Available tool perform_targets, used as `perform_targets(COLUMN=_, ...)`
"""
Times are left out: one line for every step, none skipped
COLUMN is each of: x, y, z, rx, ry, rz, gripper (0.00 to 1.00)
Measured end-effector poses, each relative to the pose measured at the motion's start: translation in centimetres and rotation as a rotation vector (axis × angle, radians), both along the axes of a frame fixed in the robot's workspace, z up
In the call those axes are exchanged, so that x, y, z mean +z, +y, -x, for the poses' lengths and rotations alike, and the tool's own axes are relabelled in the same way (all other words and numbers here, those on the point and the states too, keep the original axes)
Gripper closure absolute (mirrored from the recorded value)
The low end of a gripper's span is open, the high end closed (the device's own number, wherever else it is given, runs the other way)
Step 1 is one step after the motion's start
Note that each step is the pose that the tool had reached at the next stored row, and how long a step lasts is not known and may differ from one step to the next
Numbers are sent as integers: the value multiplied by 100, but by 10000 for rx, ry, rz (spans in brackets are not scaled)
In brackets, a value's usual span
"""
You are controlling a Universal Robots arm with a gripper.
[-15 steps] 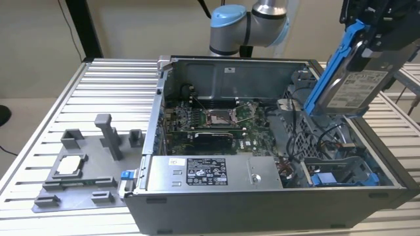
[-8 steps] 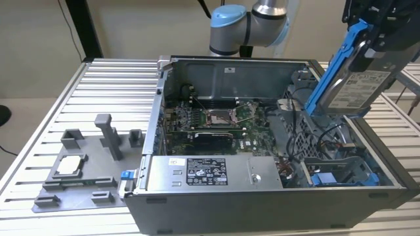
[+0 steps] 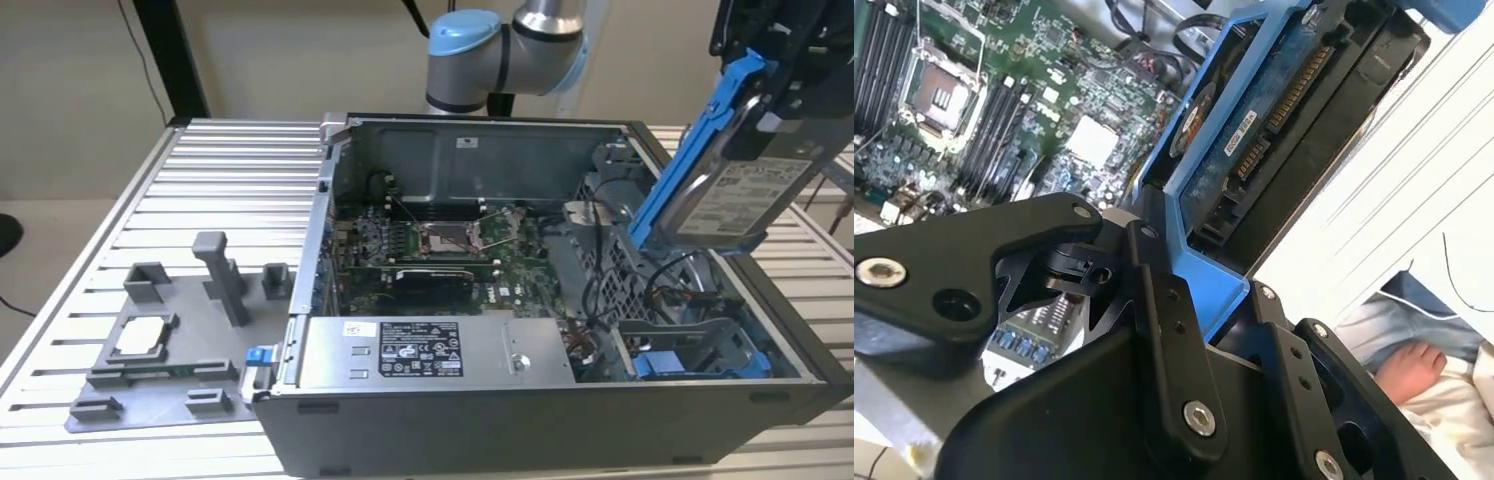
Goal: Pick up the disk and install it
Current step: 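Pick up the disk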
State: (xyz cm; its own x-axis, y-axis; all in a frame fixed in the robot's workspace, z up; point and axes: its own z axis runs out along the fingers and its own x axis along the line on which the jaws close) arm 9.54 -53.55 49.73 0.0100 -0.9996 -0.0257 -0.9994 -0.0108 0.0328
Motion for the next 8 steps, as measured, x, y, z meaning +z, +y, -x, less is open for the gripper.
perform_targets(x=0, y=-15, z=0, rx=-30, ry=0, rz=0, gripper=100)
perform_targets(x=0, y=-33, z=0, rx=-63, ry=0, rz=0, gripper=100)
perform_targets(x=0, y=-53, z=0, rx=-95, ry=1, rz=0, gripper=100)
perform_targets(x=0, y=-72, z=0, rx=-125, ry=1, rz=0, gripper=100)
perform_targets(x=0, y=-92, z=0, rx=-151, ry=1, rz=0, gripper=100)
perform_targets(x=0, y=-111, z=0, rx=-176, ry=1, rz=0, gripper=100)
perform_targets(x=0, y=-128, z=0, rx=-201, ry=1, rz=-1, gripper=100)
perform_targets(x=0, y=-142, z=0, rx=-222, ry=1, rz=-2, gripper=100)
